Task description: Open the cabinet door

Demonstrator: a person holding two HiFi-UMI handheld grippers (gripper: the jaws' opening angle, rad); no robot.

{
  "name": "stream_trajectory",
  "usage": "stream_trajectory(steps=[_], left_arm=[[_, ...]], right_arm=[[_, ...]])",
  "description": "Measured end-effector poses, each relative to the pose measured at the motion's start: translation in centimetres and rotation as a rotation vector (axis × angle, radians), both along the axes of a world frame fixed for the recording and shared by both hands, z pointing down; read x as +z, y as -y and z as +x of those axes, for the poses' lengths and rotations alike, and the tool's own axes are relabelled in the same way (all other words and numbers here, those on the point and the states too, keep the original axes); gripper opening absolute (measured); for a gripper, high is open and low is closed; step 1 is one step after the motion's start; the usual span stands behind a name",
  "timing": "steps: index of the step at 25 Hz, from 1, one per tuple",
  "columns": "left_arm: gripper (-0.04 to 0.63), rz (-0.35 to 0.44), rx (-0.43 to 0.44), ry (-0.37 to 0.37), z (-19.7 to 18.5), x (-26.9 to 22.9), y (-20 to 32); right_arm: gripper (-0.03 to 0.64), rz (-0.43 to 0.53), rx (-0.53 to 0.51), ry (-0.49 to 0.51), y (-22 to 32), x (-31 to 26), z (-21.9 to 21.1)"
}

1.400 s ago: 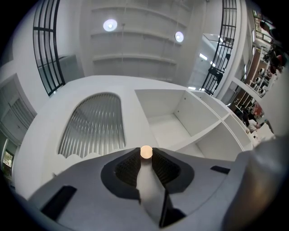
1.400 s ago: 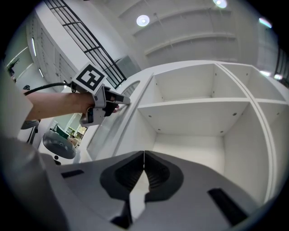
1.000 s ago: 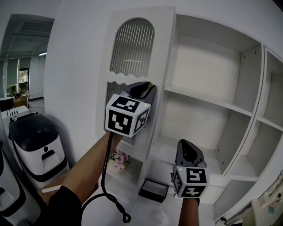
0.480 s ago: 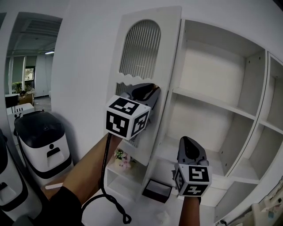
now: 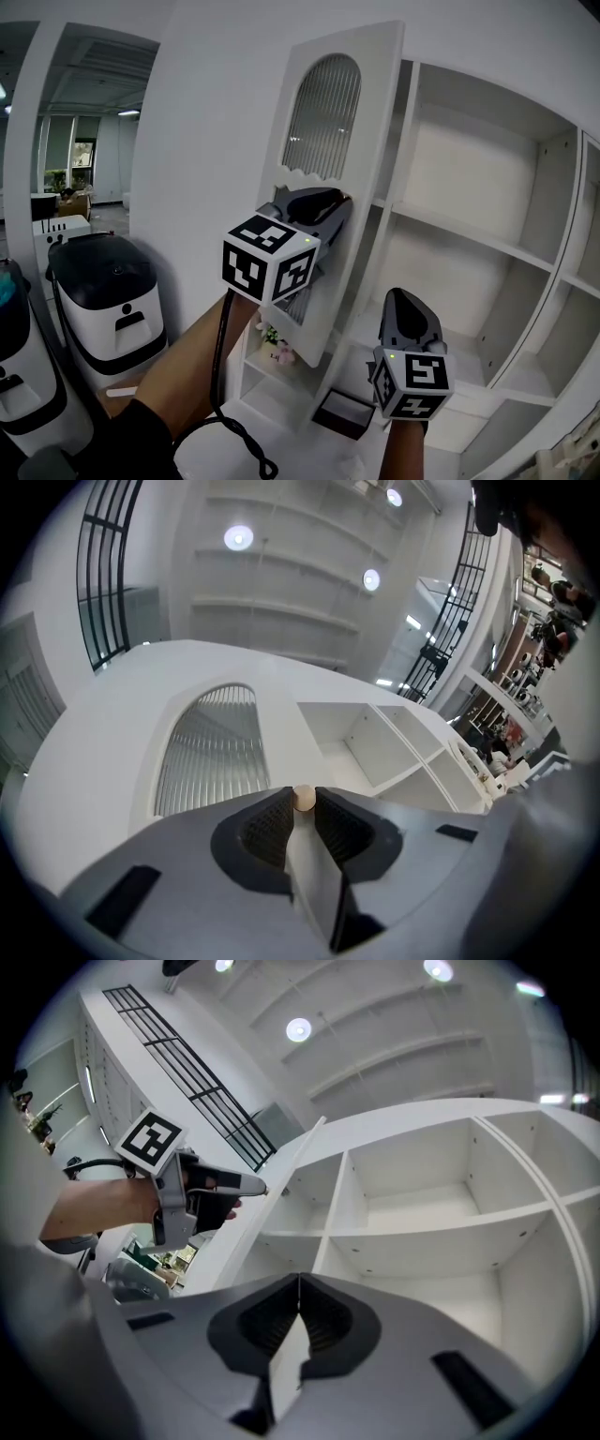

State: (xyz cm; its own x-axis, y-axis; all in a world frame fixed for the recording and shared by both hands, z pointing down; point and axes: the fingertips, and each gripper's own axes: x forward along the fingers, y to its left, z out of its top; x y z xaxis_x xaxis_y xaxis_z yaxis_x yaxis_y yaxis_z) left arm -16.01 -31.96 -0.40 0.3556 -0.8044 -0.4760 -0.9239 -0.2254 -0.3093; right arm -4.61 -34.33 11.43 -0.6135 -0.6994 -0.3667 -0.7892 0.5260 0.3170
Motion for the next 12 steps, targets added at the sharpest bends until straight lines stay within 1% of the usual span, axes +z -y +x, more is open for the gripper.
stream_trajectory(steps=[12], left_arm=[[0.075, 0.008, 0.054, -0.028, -2.6, -0.1, -4.3]], right_arm=[[0.02, 0.01, -0.077, -0.005, -2.1, -0.3, -3.8]])
